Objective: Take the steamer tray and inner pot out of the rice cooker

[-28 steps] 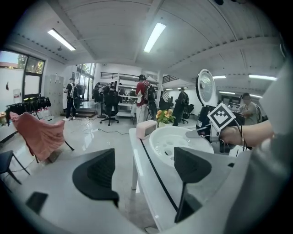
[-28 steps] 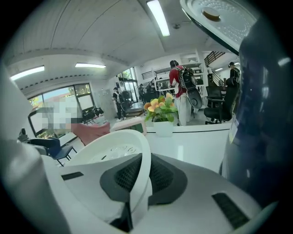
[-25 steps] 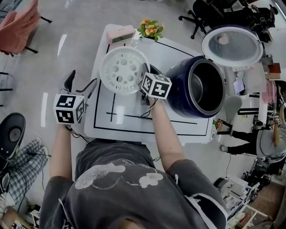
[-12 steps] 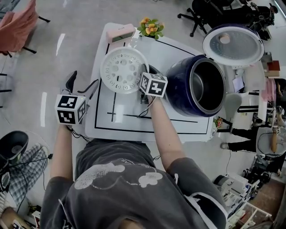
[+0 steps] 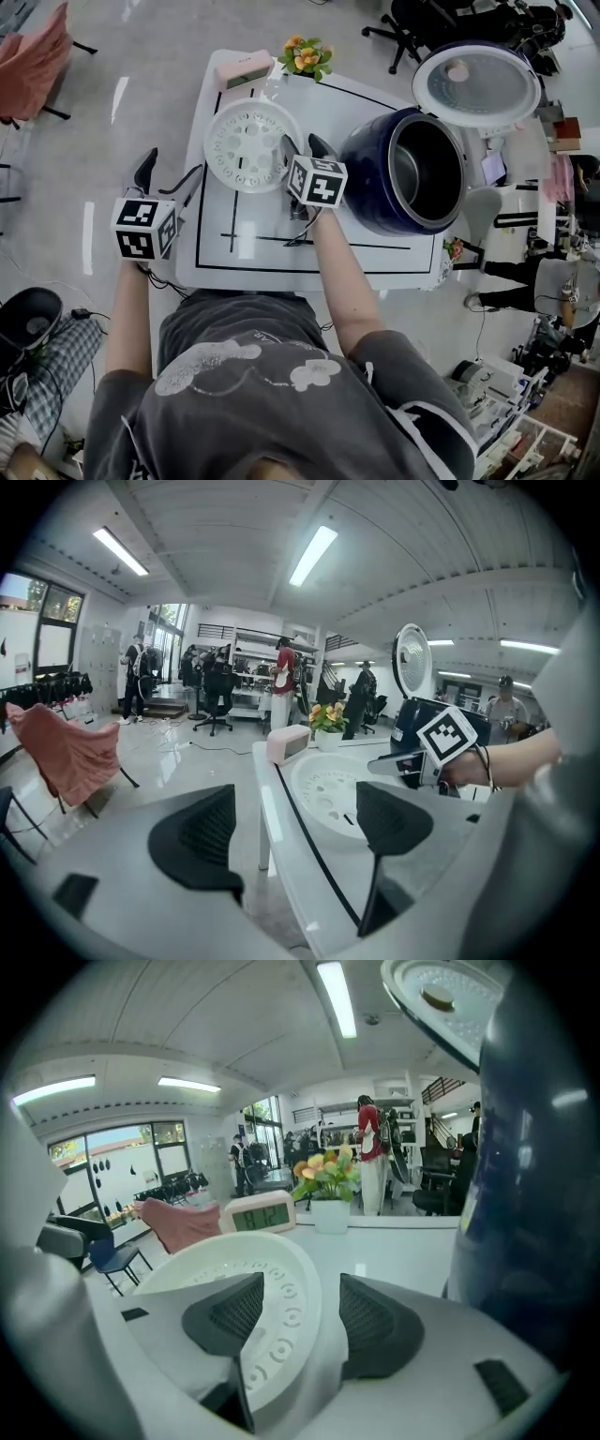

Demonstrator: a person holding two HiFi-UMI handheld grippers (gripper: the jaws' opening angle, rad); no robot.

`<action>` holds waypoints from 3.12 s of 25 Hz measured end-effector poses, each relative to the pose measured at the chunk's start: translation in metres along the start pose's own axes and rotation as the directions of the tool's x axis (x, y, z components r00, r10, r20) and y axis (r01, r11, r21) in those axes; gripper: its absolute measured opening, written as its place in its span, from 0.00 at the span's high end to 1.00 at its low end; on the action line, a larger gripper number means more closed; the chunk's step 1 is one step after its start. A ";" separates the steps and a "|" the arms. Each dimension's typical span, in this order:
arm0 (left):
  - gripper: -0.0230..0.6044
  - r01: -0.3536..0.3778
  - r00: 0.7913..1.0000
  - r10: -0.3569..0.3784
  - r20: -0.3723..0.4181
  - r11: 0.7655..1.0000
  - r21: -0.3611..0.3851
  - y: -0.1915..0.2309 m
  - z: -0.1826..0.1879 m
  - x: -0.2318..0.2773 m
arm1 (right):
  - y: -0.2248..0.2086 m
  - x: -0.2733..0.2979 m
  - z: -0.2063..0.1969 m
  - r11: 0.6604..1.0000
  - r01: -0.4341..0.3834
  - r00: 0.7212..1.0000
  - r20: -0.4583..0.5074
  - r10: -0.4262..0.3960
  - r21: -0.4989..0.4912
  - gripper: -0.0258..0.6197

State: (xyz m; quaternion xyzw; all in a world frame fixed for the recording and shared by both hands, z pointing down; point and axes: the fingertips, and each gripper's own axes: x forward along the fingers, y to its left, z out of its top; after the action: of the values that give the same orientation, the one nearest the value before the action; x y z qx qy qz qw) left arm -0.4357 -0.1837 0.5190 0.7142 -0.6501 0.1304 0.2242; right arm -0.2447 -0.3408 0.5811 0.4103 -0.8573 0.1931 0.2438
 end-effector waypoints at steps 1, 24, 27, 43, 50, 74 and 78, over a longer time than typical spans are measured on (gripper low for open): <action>0.33 0.005 1.000 -0.005 0.008 1.000 0.005 -0.002 0.004 0.000 | 0.002 -0.009 0.007 1.000 -0.002 1.000 0.029 0.002 -0.008 0.56; 0.33 0.165 0.959 -0.207 0.192 0.962 0.215 -0.167 0.121 0.007 | -0.021 -0.265 0.156 0.978 0.025 0.888 0.454 0.074 -0.208 0.54; 0.33 0.187 0.952 -0.237 0.196 0.952 0.243 -0.202 0.136 0.008 | -0.067 -0.287 0.157 0.970 0.085 0.899 0.438 0.023 -0.226 0.54; 0.33 0.173 0.942 -0.245 0.230 0.940 0.294 -0.325 0.179 0.074 | -0.270 -0.258 0.119 0.929 0.103 0.989 0.133 -0.059 -0.357 0.53; 0.33 0.124 0.956 -0.191 0.221 0.951 0.284 -0.338 0.181 0.083 | -0.291 -0.226 0.107 0.887 0.044 0.999 0.006 -0.046 -0.460 0.53; 0.33 0.052 0.974 -0.104 0.202 0.967 0.249 -0.346 0.174 0.107 | -0.314 -0.182 0.098 0.694 0.017 0.952 -0.201 -0.231 -0.720 0.62; 0.33 0.052 0.974 -0.105 0.202 0.966 0.253 -0.342 0.175 0.103 | -0.303 -0.188 0.107 0.684 0.020 0.962 -0.173 -0.213 -0.729 0.67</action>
State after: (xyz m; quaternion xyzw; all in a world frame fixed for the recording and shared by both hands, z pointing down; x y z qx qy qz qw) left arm -0.1037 -0.3406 0.3655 0.7717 -0.6202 0.1233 0.0680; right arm 0.0719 -0.4612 0.4260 0.3087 -0.7992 -0.1261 0.5001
